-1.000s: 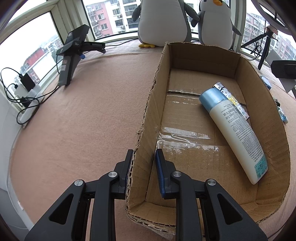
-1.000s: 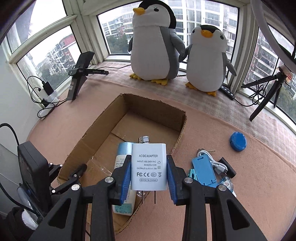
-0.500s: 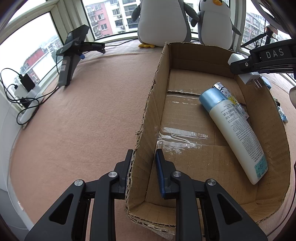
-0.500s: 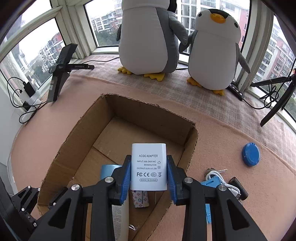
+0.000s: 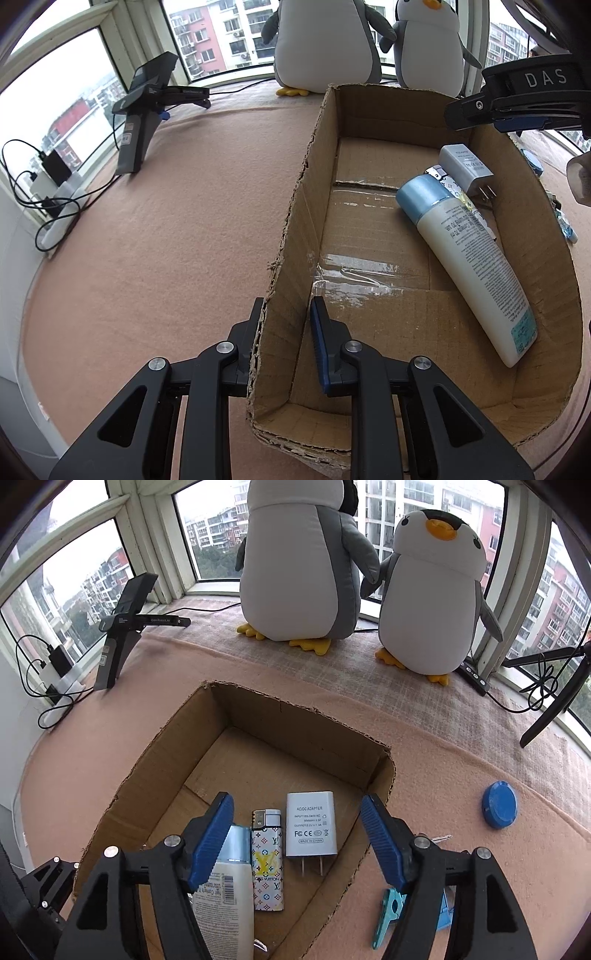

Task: Organize rigid objects
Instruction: 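Move the right tool back toward the white cable and sanitizer bottle, then grasp the white coiled cable with the right gripper and lift it, then carry the cable into the box and open the right gripper, then move the right tool back to the small blue sanitizer bottle, then close the right gripper around the sanitizer bottle and lift it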

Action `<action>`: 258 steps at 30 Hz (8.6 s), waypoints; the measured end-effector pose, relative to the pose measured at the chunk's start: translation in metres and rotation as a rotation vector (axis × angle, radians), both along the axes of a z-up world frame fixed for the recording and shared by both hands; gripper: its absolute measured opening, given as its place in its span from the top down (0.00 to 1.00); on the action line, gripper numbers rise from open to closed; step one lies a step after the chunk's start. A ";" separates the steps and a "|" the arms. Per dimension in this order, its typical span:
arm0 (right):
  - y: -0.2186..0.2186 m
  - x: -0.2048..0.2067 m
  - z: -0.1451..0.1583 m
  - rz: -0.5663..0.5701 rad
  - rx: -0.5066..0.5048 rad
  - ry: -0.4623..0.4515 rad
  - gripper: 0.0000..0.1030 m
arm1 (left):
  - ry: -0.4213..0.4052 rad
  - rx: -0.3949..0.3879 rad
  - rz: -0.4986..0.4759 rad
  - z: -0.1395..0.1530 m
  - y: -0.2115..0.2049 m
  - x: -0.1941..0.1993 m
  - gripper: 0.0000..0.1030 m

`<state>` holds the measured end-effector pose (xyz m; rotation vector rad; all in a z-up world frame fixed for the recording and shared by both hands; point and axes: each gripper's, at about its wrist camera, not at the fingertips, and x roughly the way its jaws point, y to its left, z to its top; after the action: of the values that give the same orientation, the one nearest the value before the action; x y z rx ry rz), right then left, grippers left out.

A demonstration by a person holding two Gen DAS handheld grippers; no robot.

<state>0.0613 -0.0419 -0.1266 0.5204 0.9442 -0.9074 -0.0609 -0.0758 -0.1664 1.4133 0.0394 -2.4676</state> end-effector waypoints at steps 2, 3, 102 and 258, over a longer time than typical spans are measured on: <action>0.001 0.000 0.002 0.005 -0.005 -0.003 0.34 | 0.000 0.001 0.000 0.000 0.000 0.000 0.80; 0.001 0.000 0.003 0.006 -0.005 -0.005 0.34 | 0.001 0.001 0.000 0.000 0.000 0.000 0.80; -0.020 -0.143 -0.055 0.214 0.220 0.214 0.85 | -0.005 0.007 0.020 -0.001 -0.007 0.000 0.80; 0.016 -0.175 -0.054 0.063 0.114 0.165 0.72 | 0.012 0.009 0.032 0.000 -0.009 -0.001 0.80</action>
<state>-0.1140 -0.0262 -0.1808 0.5153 1.1616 -0.8526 -0.0618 -0.0851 -0.1664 1.3906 0.0755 -2.4532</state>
